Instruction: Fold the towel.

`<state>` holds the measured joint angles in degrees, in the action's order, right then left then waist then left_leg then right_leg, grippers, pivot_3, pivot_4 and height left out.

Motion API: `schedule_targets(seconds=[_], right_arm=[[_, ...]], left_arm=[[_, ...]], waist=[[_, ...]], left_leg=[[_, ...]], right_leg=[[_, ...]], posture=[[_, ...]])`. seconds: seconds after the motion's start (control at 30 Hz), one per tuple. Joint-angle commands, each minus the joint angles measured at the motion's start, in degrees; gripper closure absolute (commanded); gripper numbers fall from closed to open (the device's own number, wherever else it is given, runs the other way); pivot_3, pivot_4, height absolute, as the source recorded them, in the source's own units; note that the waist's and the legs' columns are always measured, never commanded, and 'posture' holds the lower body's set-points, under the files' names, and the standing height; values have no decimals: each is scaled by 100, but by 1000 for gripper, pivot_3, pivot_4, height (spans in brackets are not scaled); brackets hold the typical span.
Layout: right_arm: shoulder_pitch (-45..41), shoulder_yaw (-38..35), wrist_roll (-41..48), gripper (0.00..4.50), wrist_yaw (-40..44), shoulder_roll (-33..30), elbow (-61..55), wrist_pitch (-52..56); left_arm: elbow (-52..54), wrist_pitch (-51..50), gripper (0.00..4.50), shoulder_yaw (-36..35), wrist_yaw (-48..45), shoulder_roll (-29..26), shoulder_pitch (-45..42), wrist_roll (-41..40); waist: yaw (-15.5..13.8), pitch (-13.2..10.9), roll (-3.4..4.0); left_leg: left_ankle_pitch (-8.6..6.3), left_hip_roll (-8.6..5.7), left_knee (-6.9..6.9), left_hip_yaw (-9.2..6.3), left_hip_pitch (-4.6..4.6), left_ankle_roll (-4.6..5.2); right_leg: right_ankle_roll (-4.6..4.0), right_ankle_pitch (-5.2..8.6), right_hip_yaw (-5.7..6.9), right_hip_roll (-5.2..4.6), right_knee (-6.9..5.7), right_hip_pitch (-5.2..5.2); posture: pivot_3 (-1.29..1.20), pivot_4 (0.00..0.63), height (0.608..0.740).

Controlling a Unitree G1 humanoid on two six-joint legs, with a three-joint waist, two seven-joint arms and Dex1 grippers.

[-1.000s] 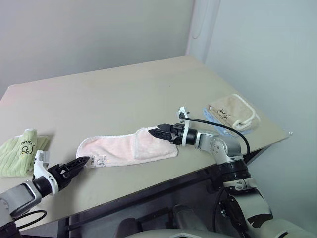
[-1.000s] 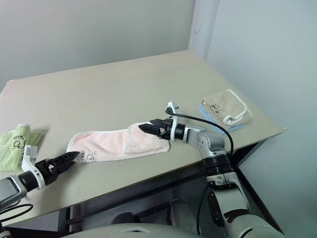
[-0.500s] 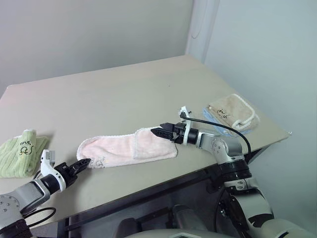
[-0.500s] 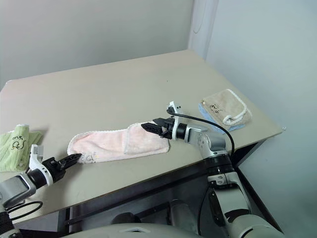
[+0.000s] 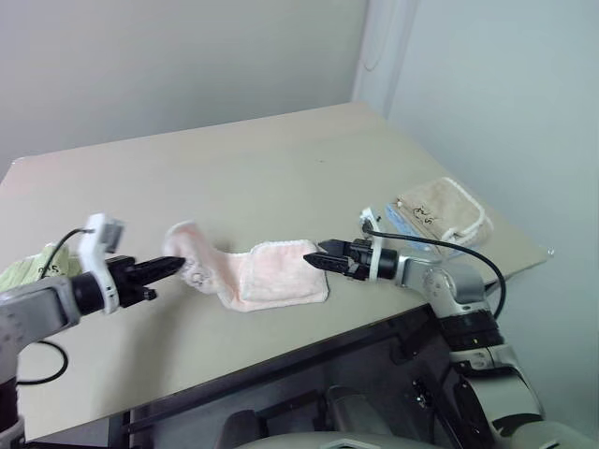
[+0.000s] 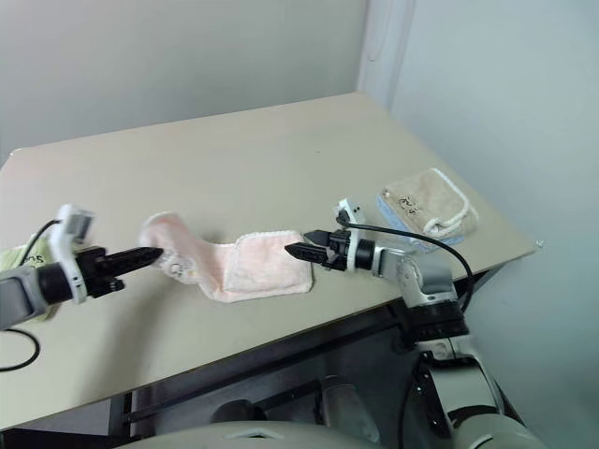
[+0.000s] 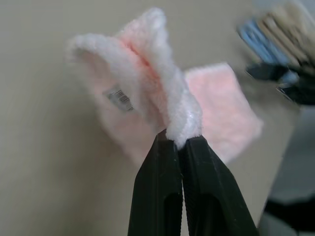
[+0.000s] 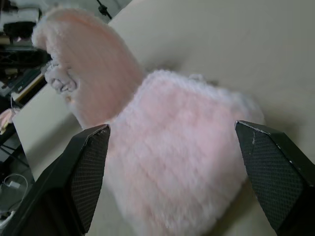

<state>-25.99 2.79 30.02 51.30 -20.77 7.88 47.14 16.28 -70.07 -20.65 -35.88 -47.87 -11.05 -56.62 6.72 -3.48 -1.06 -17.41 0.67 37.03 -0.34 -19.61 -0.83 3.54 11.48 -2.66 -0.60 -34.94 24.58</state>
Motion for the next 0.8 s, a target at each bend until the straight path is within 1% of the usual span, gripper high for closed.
schedule_targets(seconds=[0.03, 0.13, 0.23, 0.3, 0.37, 0.47, 0.57, 0.7, 0.8], right_arm=[[61, -163, 104, 260, -53, -101, -397, -10], [148, -325, 197, 260, -218, -103, -511, 79], [362, -517, 254, 260, -445, -147, -789, 150], [498, -635, 306, 260, -588, -161, -974, 192], [637, -762, 349, 260, -718, -196, -1099, 212], [780, -869, 362, 260, -906, -200, -1237, 231], [968, -995, 402, 260, -1100, -180, -1394, 252], [1082, -997, 410, 260, -1306, -150, -1526, 278], [1146, -1003, 409, 260, -1400, -168, -1553, 274]], left_arm=[[-94, 396, 4474, 736, -551, -148, -658, 318], [-450, 538, 4474, 1400, -844, 24, -1229, 606], [-773, 878, 4474, 2353, -1254, 346, -1805, 1125], [-921, 1071, 4474, 2717, -1450, 510, -1975, 1381], [-1089, 1192, 4474, 2919, -1577, 734, -2088, 1507], [-1207, 1450, 4474, 3219, -1808, 902, -2104, 1791], [-1542, 1588, 4474, 3524, -1861, 1288, -2232, 2075], [-1784, 1658, 4474, 3640, -1989, 1576, -2341, 2280], [-1766, 1805, 4474, 3786, -2137, 1703, -2320, 2428]], waist=[[1, -1, -1], [36, -4, 3], [-30, -4, 3], [-78, -5, 2], [-117, -5, 2], [-122, -6, 1], [-153, -6, 1], [-194, -6, 1], [-227, -6, 1]], left_leg=[[0, 0, 1, 1, 0, 0], [0, -1, 1, 7, 2, 1], [1, -2, 2, 4, 1, 2], [1, -4, 4, 4, 0, 2], [1, -4, 4, 7, 0, 2], [1, -4, 5, 7, -1, 3], [1, -4, 9, 6, 0, 3], [1, -7, 15, 7, 2, 3], [1, -6, 14, 6, 2, 4]], right_leg=[[0, 0, 0, 0, -1, 0], [1, 0, -5, 1, -2, 0], [2, 1, -5, 3, -4, -1], [3, 1, -6, 3, -4, -1], [4, 1, -10, 3, -4, 0], [6, 3, -11, 3, -4, 0], [7, 3, -11, 3, -6, -2], [8, 3, -16, 3, -10, -4], [7, 3, -16, 5, -11, -4]], posture=[[0, 0, 740], [0, 0, 740], [0, 0, 740], [0, 0, 740], [0, 0, 740], [0, 0, 740], [0, 0, 740], [0, 0, 740], [0, 0, 740]])
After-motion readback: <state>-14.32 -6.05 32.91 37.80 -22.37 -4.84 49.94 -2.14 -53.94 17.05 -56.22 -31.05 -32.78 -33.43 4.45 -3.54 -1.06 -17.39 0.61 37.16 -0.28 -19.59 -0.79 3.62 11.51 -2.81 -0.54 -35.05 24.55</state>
